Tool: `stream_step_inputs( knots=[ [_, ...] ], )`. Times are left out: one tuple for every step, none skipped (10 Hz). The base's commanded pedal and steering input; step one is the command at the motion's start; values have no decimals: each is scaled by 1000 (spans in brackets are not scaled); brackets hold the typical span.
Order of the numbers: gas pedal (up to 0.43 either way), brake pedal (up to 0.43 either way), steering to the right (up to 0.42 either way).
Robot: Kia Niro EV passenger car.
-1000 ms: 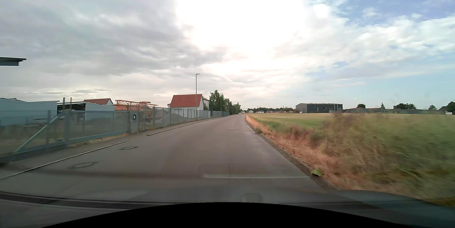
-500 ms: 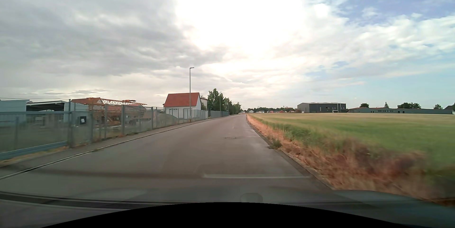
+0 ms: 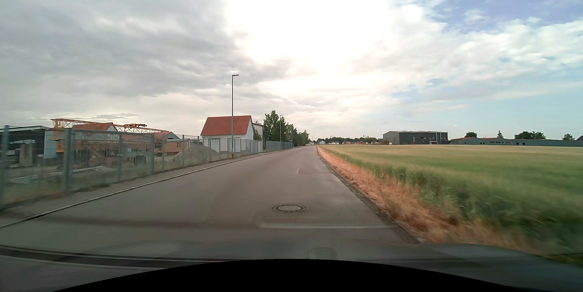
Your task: Follow the waypoints while adhering to traffic rules and regulations
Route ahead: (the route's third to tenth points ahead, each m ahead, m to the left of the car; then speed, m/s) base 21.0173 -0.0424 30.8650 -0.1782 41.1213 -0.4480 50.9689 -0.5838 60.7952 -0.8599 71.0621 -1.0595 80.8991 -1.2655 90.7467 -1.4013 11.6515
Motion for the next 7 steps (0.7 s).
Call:
stream_step_inputs(
  knots=[
    [177,0,0],
    [177,0,0],
    [177,0,0],
    [177,0,0],
    [177,0,1],
    [177,0,1],
    [177,0,2]
  ],
)
